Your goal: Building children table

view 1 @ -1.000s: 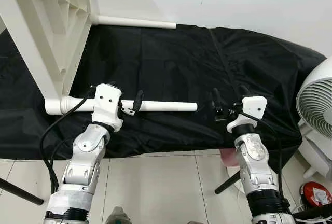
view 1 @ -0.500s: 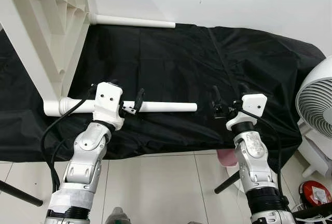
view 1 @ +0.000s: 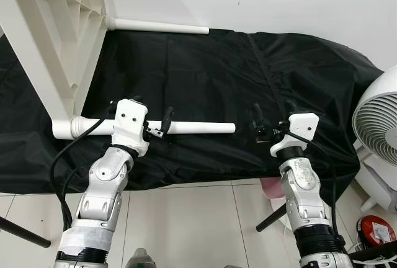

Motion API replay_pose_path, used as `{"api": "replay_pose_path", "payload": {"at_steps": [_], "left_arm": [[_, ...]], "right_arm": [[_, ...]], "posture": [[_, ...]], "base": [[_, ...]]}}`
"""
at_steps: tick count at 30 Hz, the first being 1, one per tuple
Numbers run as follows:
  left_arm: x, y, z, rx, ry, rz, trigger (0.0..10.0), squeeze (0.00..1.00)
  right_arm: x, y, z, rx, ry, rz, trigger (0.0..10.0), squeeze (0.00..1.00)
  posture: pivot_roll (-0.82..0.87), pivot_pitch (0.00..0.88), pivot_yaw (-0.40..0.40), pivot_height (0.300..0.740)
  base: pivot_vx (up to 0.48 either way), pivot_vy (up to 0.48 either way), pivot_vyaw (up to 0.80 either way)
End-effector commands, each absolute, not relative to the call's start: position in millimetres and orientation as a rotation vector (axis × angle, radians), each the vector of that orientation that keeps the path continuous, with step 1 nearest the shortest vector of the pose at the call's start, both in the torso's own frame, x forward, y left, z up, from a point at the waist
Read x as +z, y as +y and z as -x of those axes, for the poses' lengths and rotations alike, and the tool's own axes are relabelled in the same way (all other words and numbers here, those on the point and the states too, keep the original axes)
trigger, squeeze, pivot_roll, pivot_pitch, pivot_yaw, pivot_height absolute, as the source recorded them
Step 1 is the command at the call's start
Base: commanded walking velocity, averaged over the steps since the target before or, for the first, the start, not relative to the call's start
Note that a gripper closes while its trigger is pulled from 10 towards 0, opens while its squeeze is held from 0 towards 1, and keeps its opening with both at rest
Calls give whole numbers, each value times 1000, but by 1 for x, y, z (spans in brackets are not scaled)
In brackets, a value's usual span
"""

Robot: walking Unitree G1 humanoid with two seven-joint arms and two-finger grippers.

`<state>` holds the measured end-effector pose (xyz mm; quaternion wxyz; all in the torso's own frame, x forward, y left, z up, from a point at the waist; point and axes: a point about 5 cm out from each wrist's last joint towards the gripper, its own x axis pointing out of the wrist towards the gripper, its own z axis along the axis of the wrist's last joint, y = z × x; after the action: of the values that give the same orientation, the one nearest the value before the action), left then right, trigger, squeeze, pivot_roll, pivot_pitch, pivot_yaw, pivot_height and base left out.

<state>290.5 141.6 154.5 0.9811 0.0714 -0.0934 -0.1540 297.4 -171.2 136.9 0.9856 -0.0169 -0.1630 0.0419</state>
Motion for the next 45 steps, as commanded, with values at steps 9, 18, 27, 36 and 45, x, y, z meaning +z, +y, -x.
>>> {"api": "replay_pose_path", "payload": {"at_steps": [9, 18, 27, 36, 45], "left_arm": [[146, 144, -290, -249, -169, -172, 10000, 0], [146, 139, -291, -282, -171, -156, 10000, 0], [148, 142, -291, -258, -172, -146, 10000, 0], [150, 143, -294, -264, -171, -155, 10000, 0], [153, 143, -295, -254, -185, -149, 10000, 0]], "right_arm": [[132, -167, -300, 99, -303, 18, 10000, 0], [136, -166, -306, 123, -309, 22, 10000, 0], [136, -163, -304, 123, -310, 10, 10000, 0], [132, -167, -300, 95, -305, 3, 10000, 0], [133, -168, -302, 91, -308, 4, 10000, 0]], "posture": [[157, 0, -70, 740], [167, 0, -83, 740], [154, 0, -79, 740], [143, 0, -61, 740], [145, 0, -64, 740]], "base": [[0, 0, 0], [0, 0, 0], [0, 0, 0], [0, 355, 0], [0, 419, 0]]}}
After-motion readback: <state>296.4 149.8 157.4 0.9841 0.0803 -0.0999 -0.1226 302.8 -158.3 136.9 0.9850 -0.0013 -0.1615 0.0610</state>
